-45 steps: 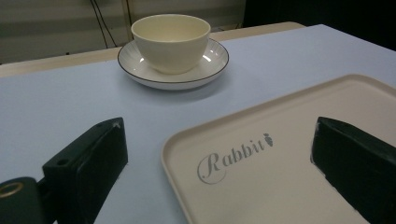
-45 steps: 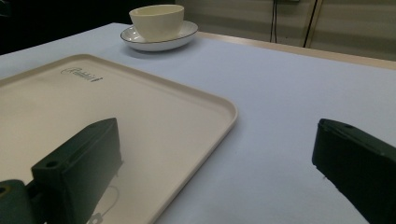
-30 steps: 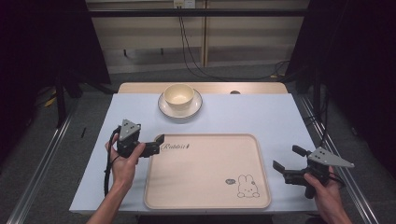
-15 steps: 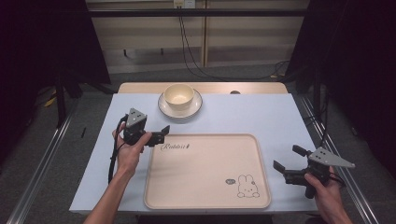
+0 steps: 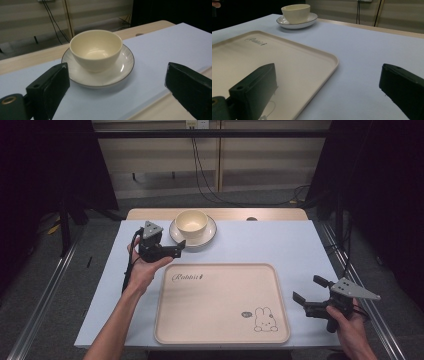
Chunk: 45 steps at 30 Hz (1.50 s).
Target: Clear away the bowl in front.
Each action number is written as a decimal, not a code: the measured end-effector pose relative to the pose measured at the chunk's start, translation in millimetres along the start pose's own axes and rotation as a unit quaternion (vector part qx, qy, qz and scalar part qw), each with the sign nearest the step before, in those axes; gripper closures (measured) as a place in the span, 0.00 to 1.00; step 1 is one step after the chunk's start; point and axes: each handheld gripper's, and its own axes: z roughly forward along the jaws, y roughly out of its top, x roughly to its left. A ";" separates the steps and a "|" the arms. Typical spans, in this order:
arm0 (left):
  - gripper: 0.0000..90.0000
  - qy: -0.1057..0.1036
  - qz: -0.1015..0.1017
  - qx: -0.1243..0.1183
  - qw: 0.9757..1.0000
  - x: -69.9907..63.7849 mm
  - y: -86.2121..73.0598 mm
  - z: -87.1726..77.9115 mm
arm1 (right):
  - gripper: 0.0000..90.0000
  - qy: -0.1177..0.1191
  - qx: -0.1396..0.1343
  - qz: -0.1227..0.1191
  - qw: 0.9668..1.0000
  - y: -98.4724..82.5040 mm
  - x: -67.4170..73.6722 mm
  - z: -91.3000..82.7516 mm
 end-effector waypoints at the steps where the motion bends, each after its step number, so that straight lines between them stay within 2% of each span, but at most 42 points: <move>1: 0.07 -0.007 0.004 0.005 1.000 1.1 4.3 5.3 | 0.01 0.003 -0.001 0.002 1.000 0.1 0.1 -0.5; 2: 0.08 -0.007 0.004 0.005 1.000 1.1 4.3 5.3 | 0.01 0.003 -0.001 0.002 1.000 0.1 0.1 -0.5; 3: 0.08 0.001 0.003 0.007 1.000 0.5 6.8 8.1 | 0.01 0.002 -0.001 0.002 1.000 0.1 0.1 -0.5; 4: 0.09 0.002 0.006 0.001 1.000 0.3 7.8 10.0 | 0.01 0.002 -0.001 0.003 1.000 0.1 0.0 -0.5; 5: 0.09 0.010 0.014 0.006 1.000 0.7 11.3 14.3 | 0.01 0.002 0.000 0.004 1.000 0.4 0.1 -0.9; 6: 0.09 0.010 0.014 0.006 1.000 0.7 11.3 14.3 | 0.01 0.002 0.000 0.004 1.000 0.4 0.1 -0.9; 7: 0.10 0.002 -0.001 0.013 1.000 2.5 14.6 19.2 | 0.01 -0.001 -0.003 0.003 1.000 0.5 -0.3 -0.9; 12: 0.10 0.005 -0.011 0.005 1.000 9.5 18.7 30.1 | 0.01 0.001 -0.006 0.005 1.000 0.8 -0.3 -1.5; 14: 0.10 -0.004 -0.014 0.011 1.000 15.0 19.6 38.5 | 0.01 0.001 -0.006 0.003 1.000 0.7 -0.3 -1.3; 15: 0.10 0.006 -0.009 0.020 1.000 18.3 20.6 45.3 | 0.01 0.004 -0.008 0.004 1.000 0.7 -0.3 -1.4; 18: 0.10 0.007 -0.017 0.019 1.000 22.3 21.5 52.1 | 0.01 0.003 -0.011 0.007 1.000 1.0 0.1 -1.4; 19: 0.11 0.019 -0.015 0.028 0.999 26.7 22.3 59.0 | 0.01 0.005 -0.011 0.005 1.000 1.0 0.1 -1.3; 20: 0.11 0.019 -0.015 0.028 0.999 26.7 22.3 59.0 | 0.01 0.005 -0.011 0.005 1.000 1.0 0.1 -1.3; 22: 0.11 0.018 -0.027 0.041 0.999 30.6 22.9 66.1 | 0.01 0.005 -0.012 0.001 1.000 0.9 -0.2 -1.2; 23: 0.12 0.022 -0.026 0.047 0.998 32.3 23.2 69.0 | 0.01 0.005 -0.012 0.003 1.000 0.9 0.3 -0.9; 25: 0.12 0.009 -0.033 0.054 0.998 35.5 23.5 75.7 | 0.01 0.005 -0.011 0.001 1.000 0.8 0.4 -0.6; 27: 0.12 0.016 -0.022 0.055 0.998 36.7 25.0 84.5 | 0.01 0.005 -0.011 0.002 1.000 0.7 0.8 -0.7; 32: 0.14 0.027 -0.012 0.056 0.998 35.5 27.6 99.0 | 0.01 0.007 -0.012 0.002 1.000 0.9 0.5 -1.1; 33: 0.14 0.032 -0.008 0.061 0.998 36.6 28.1 102.1 | 0.01 0.007 -0.012 0.002 1.000 0.9 0.5 -1.0; 38: 0.19 0.033 -0.021 0.067 0.997 42.1 28.4 115.0 | 0.01 0.006 -0.011 -0.002 1.000 0.5 0.8 -1.0; 39: 0.21 0.040 -0.024 0.078 0.996 44.7 29.3 118.0 | 0.01 0.008 -0.010 -0.003 1.000 0.6 0.6 -1.5; 40: 0.23 0.040 -0.024 0.078 0.996 44.7 29.3 118.0 | 0.01 0.008 -0.010 -0.003 1.000 0.6 0.6 -1.5; 41: 0.23 0.047 -0.034 0.076 0.995 44.4 29.3 120.7 | 0.01 0.008 -0.010 -0.003 1.000 0.5 0.5 -1.5; 42: 0.24 0.046 -0.026 0.094 0.994 48.2 29.9 120.9 | 0.01 0.008 -0.010 -0.002 1.000 0.5 0.8 -1.4; 43: 0.26 0.045 -0.038 0.092 0.994 48.4 29.6 123.2 | 0.01 0.008 -0.010 -0.003 1.000 0.6 0.6 -1.5; 44: 0.27 0.045 -0.037 0.102 0.993 50.3 29.3 123.9 | 0.01 0.009 -0.010 -0.002 1.000 0.6 0.6 -1.5; 45: 0.27 0.048 -0.040 0.101 0.993 50.5 27.9 127.9 | 0.01 0.011 -0.009 -0.002 1.000 0.6 0.6 -1.8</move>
